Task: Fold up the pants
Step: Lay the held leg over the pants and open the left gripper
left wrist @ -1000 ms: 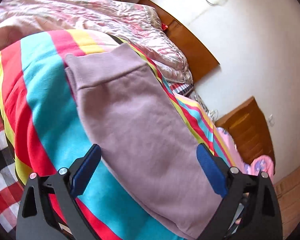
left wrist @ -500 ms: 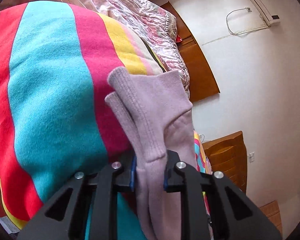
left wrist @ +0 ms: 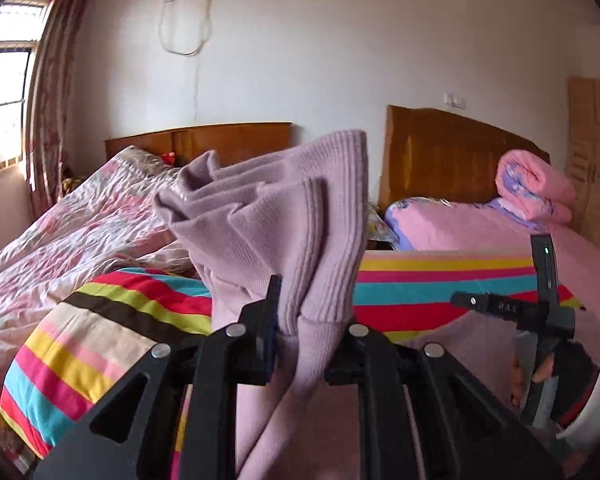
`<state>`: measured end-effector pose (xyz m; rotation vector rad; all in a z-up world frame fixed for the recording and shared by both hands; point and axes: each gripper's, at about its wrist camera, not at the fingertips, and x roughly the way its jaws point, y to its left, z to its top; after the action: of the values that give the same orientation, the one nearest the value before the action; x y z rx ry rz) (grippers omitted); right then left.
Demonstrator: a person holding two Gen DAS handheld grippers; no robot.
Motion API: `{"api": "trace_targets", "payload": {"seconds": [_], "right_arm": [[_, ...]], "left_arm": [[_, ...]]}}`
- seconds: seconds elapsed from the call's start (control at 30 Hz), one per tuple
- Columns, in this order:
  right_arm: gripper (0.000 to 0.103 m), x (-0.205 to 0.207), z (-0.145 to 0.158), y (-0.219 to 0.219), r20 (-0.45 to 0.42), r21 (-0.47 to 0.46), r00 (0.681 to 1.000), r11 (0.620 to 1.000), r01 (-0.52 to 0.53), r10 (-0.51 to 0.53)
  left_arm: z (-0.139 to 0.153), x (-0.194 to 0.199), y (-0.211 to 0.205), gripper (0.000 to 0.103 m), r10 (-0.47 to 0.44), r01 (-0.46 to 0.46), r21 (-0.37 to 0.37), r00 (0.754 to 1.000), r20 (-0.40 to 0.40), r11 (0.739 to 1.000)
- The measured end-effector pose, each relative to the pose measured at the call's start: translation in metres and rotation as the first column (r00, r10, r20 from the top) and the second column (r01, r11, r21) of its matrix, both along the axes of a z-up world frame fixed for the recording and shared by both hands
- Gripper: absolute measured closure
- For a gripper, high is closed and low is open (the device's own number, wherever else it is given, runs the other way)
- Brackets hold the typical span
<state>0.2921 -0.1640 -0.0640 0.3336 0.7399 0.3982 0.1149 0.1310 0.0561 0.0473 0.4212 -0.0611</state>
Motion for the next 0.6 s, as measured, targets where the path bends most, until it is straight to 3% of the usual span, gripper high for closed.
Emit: {"api": "trace_targets", "payload": {"seconds": [0.07, 0.1, 0.13, 0.17, 0.23, 0.3, 0.37, 0.43, 0.53, 0.6], "right_arm": [[0.005, -0.008, 0.014, -0.04, 0.027, 0.023, 0.996, 0.996, 0.081, -0.082], [0.005, -0.013, 0.02, -0.059, 0.035, 0.028, 0.993, 0.993, 0.115, -0.116], [0.005, -0.018, 0.026, -0.077, 0.039, 0.032, 0.989, 0.99, 0.141, -0.142], [0.005, -0.023, 0.031, -0.093, 0.04, 0.033, 0.987, 0.987, 0.156, -0.157], [0.005, -0.035, 0.038, -0.115, 0.038, 0.019, 0.987, 0.987, 0.156, -0.157], [0.005, -0.05, 0.04, -0.122, 0.044, -0.011, 0.992, 0.993, 0.121, -0.12], [0.007, -0.063, 0.036, -0.115, 0.032, -0.033, 0.998, 0.998, 0.062, -0.061], [0.016, -0.078, 0.029, -0.097, 0.008, -0.008, 0.999, 0.999, -0.043, 0.043], [0.026, -0.103, 0.013, -0.057, -0.051, 0.046, 0.966, 0.967, -0.25, 0.253], [0.034, -0.119, 0.001, -0.036, -0.096, 0.051, 0.938, 0.943, -0.329, 0.332]], "left_arm": [[-0.032, 0.006, -0.071, 0.081, -0.156, 0.165, 0.099, 0.984, -0.09, 0.981], [-0.053, 0.005, -0.102, 0.07, -0.232, 0.254, 0.139, 0.96, -0.159, 0.957], [-0.076, 0.001, -0.129, 0.053, -0.295, 0.336, 0.173, 0.929, -0.225, 0.926], [-0.096, -0.008, -0.151, 0.047, -0.345, 0.406, 0.214, 0.899, -0.271, 0.888], [-0.118, -0.031, -0.174, 0.041, -0.426, 0.507, 0.28, 0.852, -0.303, 0.815], [-0.119, -0.044, -0.171, 0.031, -0.476, 0.553, 0.251, 0.824, -0.307, 0.795], [-0.108, -0.042, -0.148, 0.028, -0.467, 0.527, 0.189, 0.837, -0.286, 0.828], [-0.091, -0.037, -0.117, 0.026, -0.416, 0.453, 0.109, 0.874, -0.252, 0.885], [-0.076, -0.026, -0.053, 0.02, -0.24, 0.254, 0.032, 0.944, -0.225, 0.967], [-0.082, -0.02, -0.021, 0.02, -0.123, 0.136, 0.037, 0.963, -0.241, 0.99]]}}
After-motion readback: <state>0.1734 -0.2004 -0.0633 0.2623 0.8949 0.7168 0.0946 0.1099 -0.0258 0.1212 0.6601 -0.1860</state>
